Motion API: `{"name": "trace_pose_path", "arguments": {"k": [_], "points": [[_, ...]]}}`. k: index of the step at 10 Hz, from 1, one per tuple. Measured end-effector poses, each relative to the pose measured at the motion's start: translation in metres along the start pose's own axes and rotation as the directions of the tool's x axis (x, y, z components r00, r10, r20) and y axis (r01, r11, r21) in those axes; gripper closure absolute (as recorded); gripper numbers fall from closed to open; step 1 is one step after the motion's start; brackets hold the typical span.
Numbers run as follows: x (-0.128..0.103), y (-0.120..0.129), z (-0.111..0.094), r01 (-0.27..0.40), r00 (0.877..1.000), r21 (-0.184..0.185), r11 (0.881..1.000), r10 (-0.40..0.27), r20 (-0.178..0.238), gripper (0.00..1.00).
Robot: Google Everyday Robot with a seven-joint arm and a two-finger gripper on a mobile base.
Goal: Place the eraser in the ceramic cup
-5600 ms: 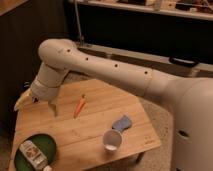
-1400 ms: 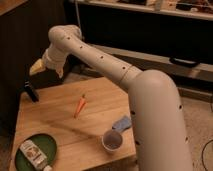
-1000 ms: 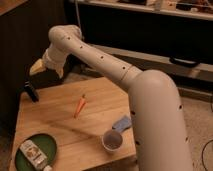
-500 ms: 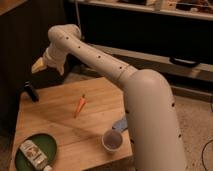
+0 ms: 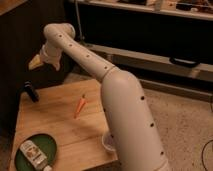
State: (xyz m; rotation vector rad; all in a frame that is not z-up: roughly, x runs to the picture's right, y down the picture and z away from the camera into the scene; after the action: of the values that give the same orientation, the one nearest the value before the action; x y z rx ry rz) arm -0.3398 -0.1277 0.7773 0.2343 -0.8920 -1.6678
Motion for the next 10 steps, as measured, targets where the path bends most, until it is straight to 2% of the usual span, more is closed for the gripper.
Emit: {"name": "trace_pose_path", "arguments": {"k": [2, 4, 6, 8, 10], "points": [[0.005, -0.014, 0.020, 0.028, 0.999, 0.027, 0.999, -0.029, 0.027, 0.20], [0.007, -0.017, 0.033, 0.038, 0.998, 0.029, 0.999, -0.040, 0.045, 0.20], [0.011, -0.023, 0.057, 0.047, 0.996, 0.035, 0.998, -0.049, 0.073, 0.20], [0.012, -0.021, 0.072, 0.043, 0.995, 0.038, 0.998, -0.046, 0.089, 0.20], [0.010, -0.029, 0.089, 0.049, 0.993, 0.050, 0.998, -0.054, 0.109, 0.20]]}}
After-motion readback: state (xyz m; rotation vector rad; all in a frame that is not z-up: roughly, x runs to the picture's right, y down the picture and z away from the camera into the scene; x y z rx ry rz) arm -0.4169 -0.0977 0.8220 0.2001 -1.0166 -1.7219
